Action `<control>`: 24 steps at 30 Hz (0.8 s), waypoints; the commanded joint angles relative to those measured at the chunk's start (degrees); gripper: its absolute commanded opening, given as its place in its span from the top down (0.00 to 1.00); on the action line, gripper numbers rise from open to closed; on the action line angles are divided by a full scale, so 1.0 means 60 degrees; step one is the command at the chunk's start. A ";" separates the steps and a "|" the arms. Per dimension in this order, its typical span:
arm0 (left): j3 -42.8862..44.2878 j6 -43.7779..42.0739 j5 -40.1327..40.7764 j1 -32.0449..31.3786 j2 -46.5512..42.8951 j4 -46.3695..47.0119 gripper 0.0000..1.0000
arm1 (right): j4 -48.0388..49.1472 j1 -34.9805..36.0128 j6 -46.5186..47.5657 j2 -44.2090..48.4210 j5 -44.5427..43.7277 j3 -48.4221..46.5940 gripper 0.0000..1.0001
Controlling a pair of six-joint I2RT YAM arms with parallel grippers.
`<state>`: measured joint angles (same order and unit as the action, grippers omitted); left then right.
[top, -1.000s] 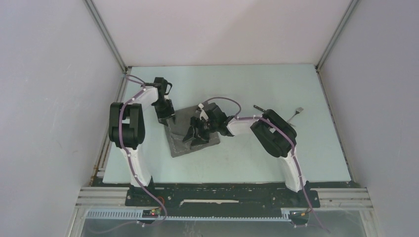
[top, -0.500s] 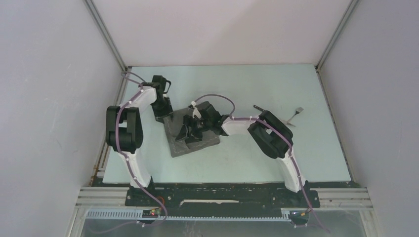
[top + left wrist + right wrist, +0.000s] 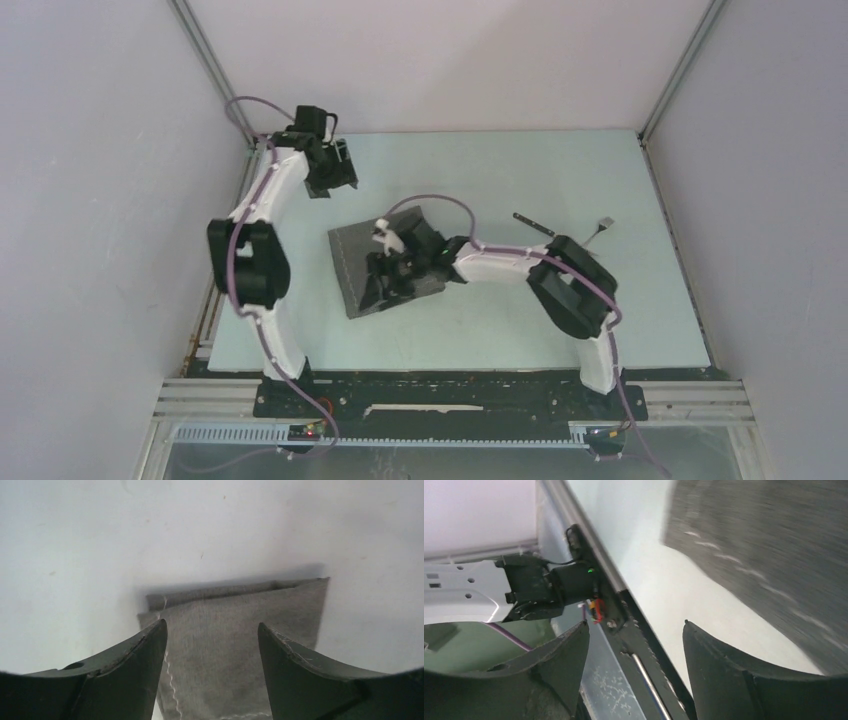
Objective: Fold the napkin into a case and place the utensils inside
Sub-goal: Smooth out the square-folded napkin at the center of the board, then rotate the square-folded napkin at the center of the board.
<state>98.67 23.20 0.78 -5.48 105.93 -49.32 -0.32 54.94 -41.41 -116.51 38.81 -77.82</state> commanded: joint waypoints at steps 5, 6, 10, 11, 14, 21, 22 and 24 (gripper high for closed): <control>0.2482 -0.1580 -0.0170 -0.0395 0.2956 -0.1443 0.25 | -0.0891 -0.0982 -0.0346 0.3159 -0.1976 0.2948 0.25; 0.2676 -0.1697 -0.0021 -0.0404 0.3203 -0.1607 0.25 | -0.0408 -0.1123 -0.0752 0.3448 -0.2059 0.3496 0.25; 0.2580 -0.1784 0.0416 -0.0414 0.3684 -0.1711 0.23 | 0.1477 -0.1679 -0.1901 0.4074 -0.2198 0.5256 0.26; 0.2445 -0.1775 0.0426 -0.0407 0.3700 -0.1560 0.23 | 0.1518 -0.1780 -0.1977 0.4093 -0.2287 0.5409 0.26; 0.2382 -0.1771 0.0394 -0.0406 0.3859 -0.1507 0.29 | 0.1711 -0.2018 -0.2163 0.3694 -0.2051 0.5517 0.34; 0.1603 -0.1416 0.0532 -0.0407 0.3753 -0.1657 0.39 | 0.3168 -0.2518 -0.2729 0.2276 -0.1671 0.5545 0.45; 0.1373 -0.1319 0.0554 -0.0397 0.3639 -0.1646 0.39 | 0.3365 -0.2641 -0.2736 0.2112 -0.1659 0.5535 0.47; 0.0925 -0.1113 0.0829 -0.0391 0.3425 -0.1618 0.40 | 0.3577 -0.2868 -0.2656 0.1902 -0.1713 0.5498 0.48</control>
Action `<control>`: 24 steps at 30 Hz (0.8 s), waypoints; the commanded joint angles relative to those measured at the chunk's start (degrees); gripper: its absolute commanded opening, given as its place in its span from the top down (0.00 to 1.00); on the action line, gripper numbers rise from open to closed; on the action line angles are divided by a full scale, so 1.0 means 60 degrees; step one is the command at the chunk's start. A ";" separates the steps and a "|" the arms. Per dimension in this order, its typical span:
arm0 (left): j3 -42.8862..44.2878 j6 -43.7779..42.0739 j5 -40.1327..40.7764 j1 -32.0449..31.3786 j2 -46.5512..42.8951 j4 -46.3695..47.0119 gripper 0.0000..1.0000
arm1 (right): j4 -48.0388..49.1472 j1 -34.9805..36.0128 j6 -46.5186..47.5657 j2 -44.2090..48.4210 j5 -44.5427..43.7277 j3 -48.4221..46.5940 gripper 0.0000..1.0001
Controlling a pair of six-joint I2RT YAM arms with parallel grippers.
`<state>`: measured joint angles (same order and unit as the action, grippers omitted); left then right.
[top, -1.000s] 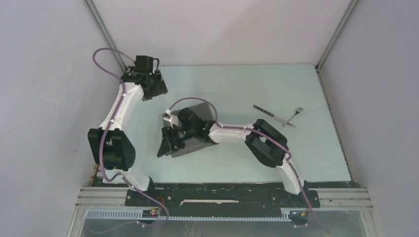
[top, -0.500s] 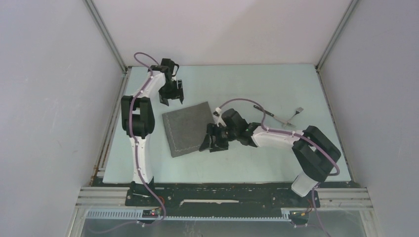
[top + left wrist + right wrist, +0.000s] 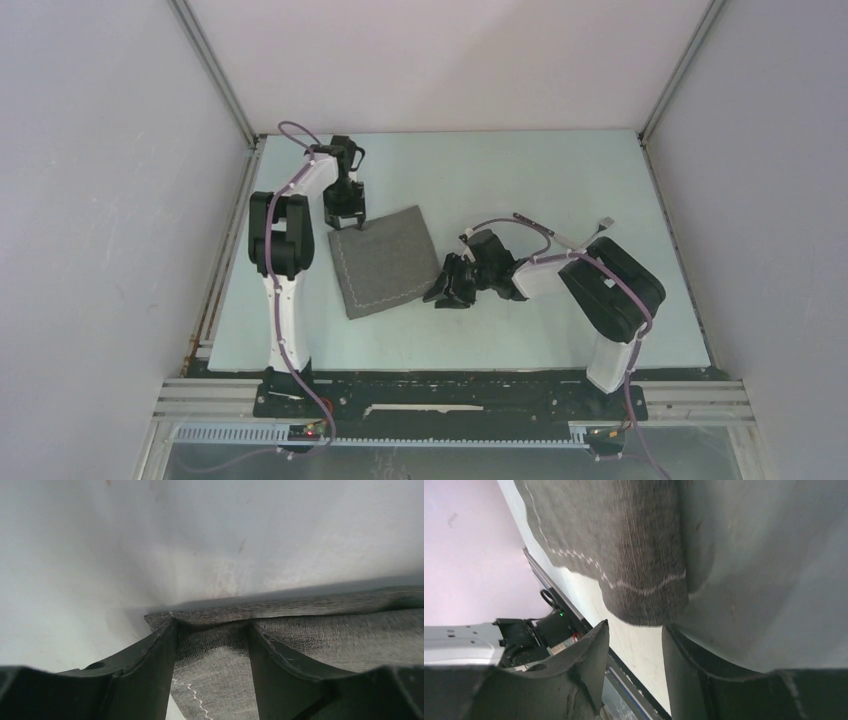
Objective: Fold the napkin into a case and place the utensils inside
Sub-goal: Rotate the square-folded napkin at the center of the board.
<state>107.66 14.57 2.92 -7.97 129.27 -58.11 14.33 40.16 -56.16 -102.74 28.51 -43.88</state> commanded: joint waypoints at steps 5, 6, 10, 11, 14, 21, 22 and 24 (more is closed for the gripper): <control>-0.1577 0.0802 0.0204 0.0056 -0.1010 -0.0047 0.44 | 0.1127 -0.1043 0.0143 -0.1053 0.0231 -0.0720 0.49; -0.1840 0.0940 -0.0113 0.0074 -0.1184 0.0043 0.44 | 0.1146 -0.1151 0.0184 -0.1143 0.0315 -0.0834 0.49; -0.3527 0.1516 -0.1894 0.0082 -0.2181 0.0996 0.44 | 0.0480 -0.1572 0.0599 -0.1430 0.0450 -0.1790 0.49; -0.3889 0.1623 -0.1964 0.0099 -0.2380 0.1119 0.44 | 0.0212 -0.1697 0.0787 -0.1527 0.0465 -0.2098 0.49; -0.5180 0.2070 -0.2645 0.0108 -0.3226 0.1693 0.44 | -0.0654 -0.2211 0.1325 -0.2067 0.0833 -0.3246 0.48; -0.8390 0.3125 -0.3553 0.0074 -0.5993 0.3080 0.40 | -0.4075 -0.3476 0.3911 -0.3183 0.2242 -0.6337 0.44; -0.8276 0.2941 -0.3117 0.0105 -0.6302 0.2820 0.36 | -0.4804 -0.3530 0.4517 -0.3111 0.2123 -0.6573 0.39; -0.7463 0.2450 -0.2488 0.0261 -0.6462 0.2177 0.33 | -0.5624 -0.3524 0.5131 -0.2790 0.1826 -0.6602 0.32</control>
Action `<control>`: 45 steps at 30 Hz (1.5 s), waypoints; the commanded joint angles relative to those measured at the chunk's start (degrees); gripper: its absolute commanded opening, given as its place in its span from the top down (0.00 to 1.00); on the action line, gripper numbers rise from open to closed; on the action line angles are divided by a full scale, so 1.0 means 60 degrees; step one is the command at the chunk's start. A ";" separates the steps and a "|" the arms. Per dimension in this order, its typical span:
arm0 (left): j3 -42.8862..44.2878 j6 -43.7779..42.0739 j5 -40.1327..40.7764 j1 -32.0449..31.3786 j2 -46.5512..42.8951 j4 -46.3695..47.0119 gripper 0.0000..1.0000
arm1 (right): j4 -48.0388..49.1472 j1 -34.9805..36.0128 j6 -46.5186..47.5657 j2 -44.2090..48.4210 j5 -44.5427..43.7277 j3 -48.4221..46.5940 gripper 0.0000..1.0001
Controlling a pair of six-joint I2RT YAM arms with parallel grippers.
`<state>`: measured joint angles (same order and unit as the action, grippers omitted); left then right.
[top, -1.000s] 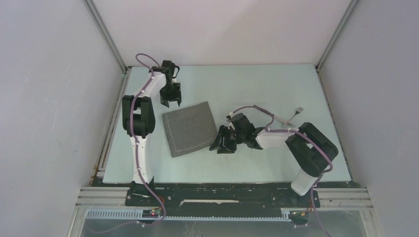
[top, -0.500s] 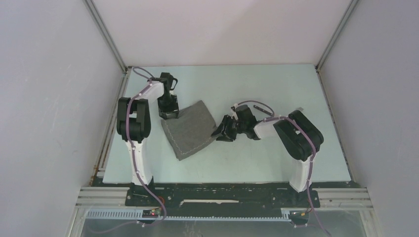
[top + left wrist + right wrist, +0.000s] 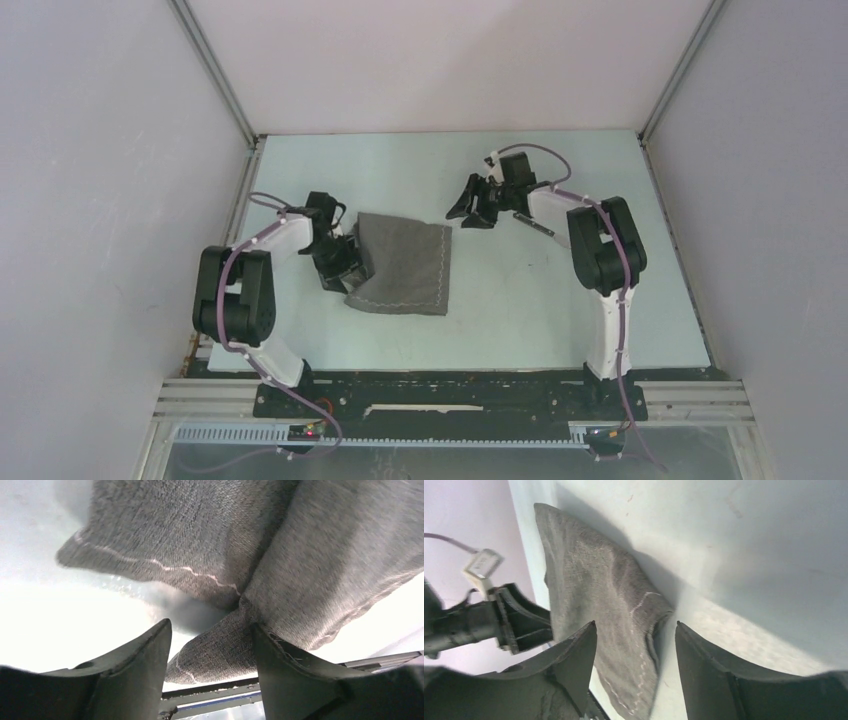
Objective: Fold the napkin into a case and place the utensils inside
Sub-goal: Rotate the square-folded napkin at the center of the board.
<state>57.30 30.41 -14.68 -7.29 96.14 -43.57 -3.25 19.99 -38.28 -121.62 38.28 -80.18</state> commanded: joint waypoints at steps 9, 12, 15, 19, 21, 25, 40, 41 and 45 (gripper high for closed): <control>0.3892 -0.0809 0.3636 0.0510 0.1109 -0.1204 0.41 | -0.1831 0.0550 0.1526 0.2506 0.0416 0.2392 0.27; 0.3926 -0.0746 0.2316 0.0827 0.2073 -0.1044 0.46 | -0.1235 0.1016 0.1047 0.3032 0.0375 0.3241 0.28; 0.3551 -0.0694 0.1953 0.0894 0.2485 -0.0876 0.46 | -0.0858 0.1492 0.0798 0.3243 0.0290 0.3620 0.28; 0.2847 -0.0827 0.2043 0.0900 0.2325 -0.0848 0.54 | -0.0636 0.1811 0.0680 0.3175 0.0260 0.3785 0.29; 0.2297 -0.0786 0.1602 0.0947 0.2100 -0.0817 0.65 | -0.0477 0.1845 0.0605 0.3149 0.0242 0.3885 0.29; 0.0729 -0.0238 -0.0064 0.0951 0.1327 -0.0208 0.83 | -0.0353 0.1737 0.0520 0.3176 0.0220 0.4034 0.30; -0.2231 0.1147 0.1845 -0.0484 -0.3121 0.0192 0.49 | -0.3706 0.1035 0.2986 0.3967 -0.2201 0.3631 0.29; -0.2378 0.1174 0.2023 -0.0484 -0.3583 0.0043 0.46 | -0.3907 0.1027 0.3081 0.3969 -0.2348 0.3618 0.29; -0.3210 0.1809 0.1525 -0.1042 -0.5492 -0.0080 0.50 | -0.4396 0.0815 0.3254 0.3877 -0.2444 0.3602 0.31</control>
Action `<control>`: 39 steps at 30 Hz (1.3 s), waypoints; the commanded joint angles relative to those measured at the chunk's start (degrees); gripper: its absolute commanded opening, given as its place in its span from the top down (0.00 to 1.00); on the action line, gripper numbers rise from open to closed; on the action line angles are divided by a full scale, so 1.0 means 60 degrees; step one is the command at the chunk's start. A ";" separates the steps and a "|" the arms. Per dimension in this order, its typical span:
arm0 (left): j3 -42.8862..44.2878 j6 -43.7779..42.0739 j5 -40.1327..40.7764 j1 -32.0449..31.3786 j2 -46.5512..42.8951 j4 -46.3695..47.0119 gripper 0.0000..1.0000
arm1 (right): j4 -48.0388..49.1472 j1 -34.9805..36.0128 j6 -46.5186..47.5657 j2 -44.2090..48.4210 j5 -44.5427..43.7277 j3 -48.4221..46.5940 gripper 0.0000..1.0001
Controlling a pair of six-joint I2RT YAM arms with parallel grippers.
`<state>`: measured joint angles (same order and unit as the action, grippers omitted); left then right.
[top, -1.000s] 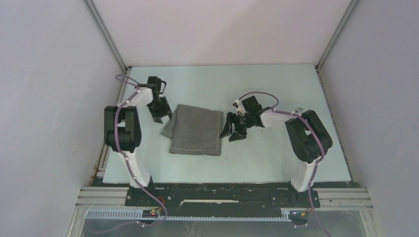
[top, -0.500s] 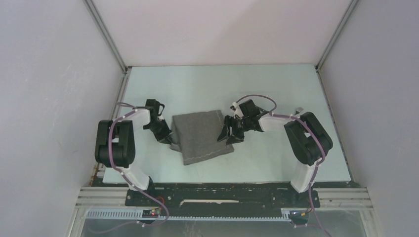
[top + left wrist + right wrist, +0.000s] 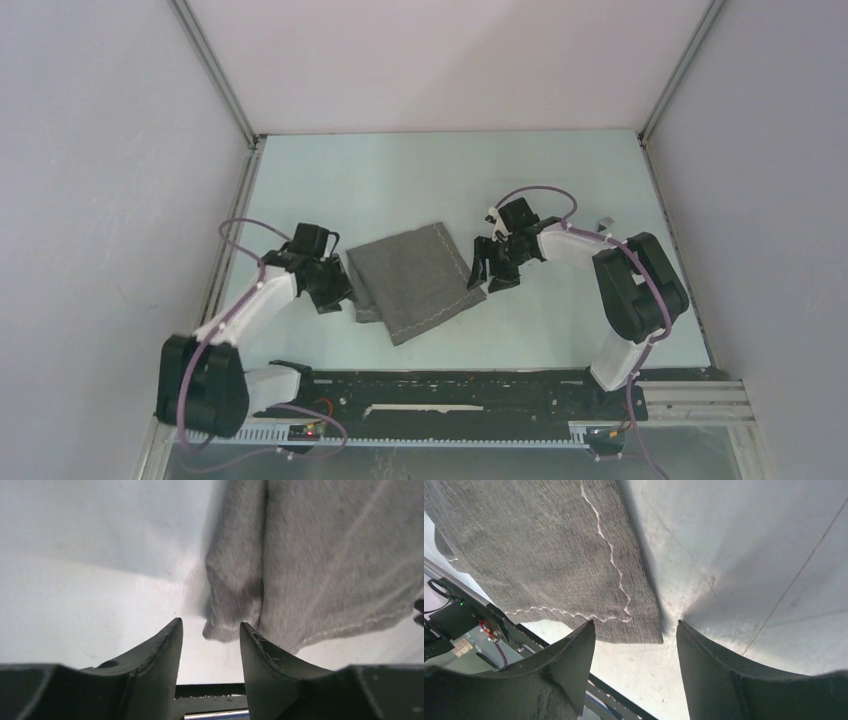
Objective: Fold the napkin into a case and place the utensils inside
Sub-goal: Rotate the square-folded napkin at the center of the board, then smooth out the square-folded napkin at the center of the board.
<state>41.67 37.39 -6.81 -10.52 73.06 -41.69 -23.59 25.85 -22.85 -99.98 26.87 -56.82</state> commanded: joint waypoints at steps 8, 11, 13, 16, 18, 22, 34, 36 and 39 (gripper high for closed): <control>-0.1894 0.3695 -0.0844 -0.3442 -0.2121 0.1633 0.64 | -0.1157 -0.0256 0.0804 0.0340 -0.0298 -0.0297 0.35; -0.2366 0.4814 -0.0629 -0.4147 -0.2099 0.2542 0.60 | -0.1040 -0.0265 0.0796 0.0315 -0.0135 -0.0291 0.36; -0.2858 0.5395 -0.0488 -0.4321 -0.2237 0.3385 0.61 | -0.0935 -0.0267 0.0746 0.0309 -0.0082 -0.0276 0.36; -0.3566 0.6225 -0.0292 -0.4392 -0.2391 0.4368 0.59 | -0.0847 -0.0273 0.0648 0.0320 -0.0108 -0.0268 0.36; -0.3779 0.6525 -0.0036 -0.4606 -0.2493 0.4554 0.60 | -0.0808 -0.0273 0.0649 0.0369 -0.0115 -0.0256 0.36; -0.3915 0.6871 0.0086 -0.4946 -0.2543 0.4354 0.63 | -0.0747 -0.0278 0.0633 0.0442 -0.0105 -0.0253 0.36; -0.3992 0.6939 0.0335 -0.5029 -0.3104 0.3652 0.78 | -0.0620 -0.0303 -0.0507 0.0531 -0.0262 0.0114 0.44; -0.3954 0.6868 0.0290 -0.5032 -0.3075 0.3654 0.81 | -0.0503 -0.0251 -0.0950 0.0561 -0.0129 0.0327 0.48; -0.3952 0.6760 0.0313 -0.5036 -0.3103 0.3592 0.83 | -0.0036 -0.0250 -0.1642 0.0792 -0.0025 0.0860 0.46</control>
<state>17.56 78.15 -6.35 -40.38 55.07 -19.09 -26.63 24.36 -25.89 -98.70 25.89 -55.00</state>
